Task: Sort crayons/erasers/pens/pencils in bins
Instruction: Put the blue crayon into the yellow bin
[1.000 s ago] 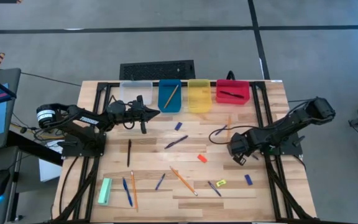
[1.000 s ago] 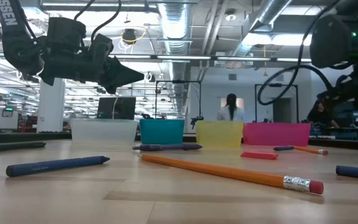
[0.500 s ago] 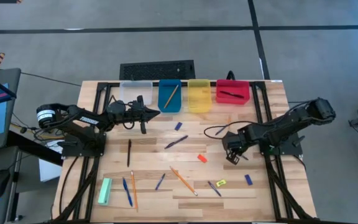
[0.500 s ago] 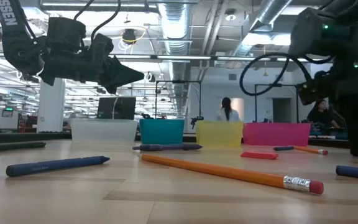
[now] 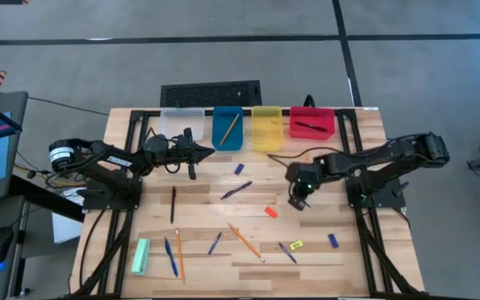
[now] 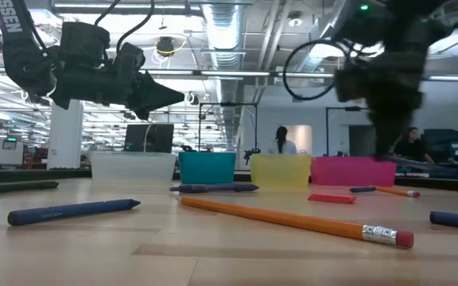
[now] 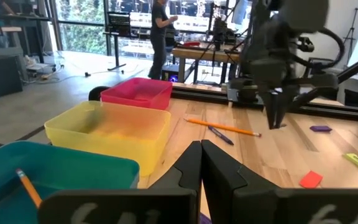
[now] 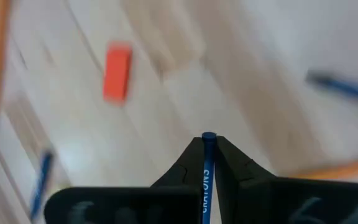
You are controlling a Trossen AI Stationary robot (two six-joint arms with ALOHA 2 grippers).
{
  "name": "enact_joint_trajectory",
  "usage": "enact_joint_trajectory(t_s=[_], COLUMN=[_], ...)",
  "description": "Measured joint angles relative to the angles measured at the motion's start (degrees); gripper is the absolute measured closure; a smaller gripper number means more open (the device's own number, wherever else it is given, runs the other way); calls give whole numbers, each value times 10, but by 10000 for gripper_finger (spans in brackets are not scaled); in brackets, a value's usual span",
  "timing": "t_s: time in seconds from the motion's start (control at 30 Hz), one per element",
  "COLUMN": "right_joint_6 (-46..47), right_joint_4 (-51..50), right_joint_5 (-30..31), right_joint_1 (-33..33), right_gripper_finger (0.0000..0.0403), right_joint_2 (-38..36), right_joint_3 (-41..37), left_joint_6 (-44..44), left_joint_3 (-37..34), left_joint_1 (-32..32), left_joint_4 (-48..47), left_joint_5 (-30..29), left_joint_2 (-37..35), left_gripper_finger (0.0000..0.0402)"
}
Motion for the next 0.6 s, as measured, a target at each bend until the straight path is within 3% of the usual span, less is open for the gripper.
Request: enact_joint_trajectory(t_s=[0.4,0.6], right_joint_6=[-48,-47], right_joint_4=[270,333], right_joint_5=[-50,-72], right_joint_1=[-123,-157], right_gripper_finger=[371,367], right_joint_2=[144,207], right_joint_3=[0,0], left_joint_6=[-5,-5], left_joint_3=[0,0], left_joint_1=[0,0], left_joint_4=[2,2], left_joint_5=[2,3], left_joint_2=[0,0], left_gripper_finger=[401,401])
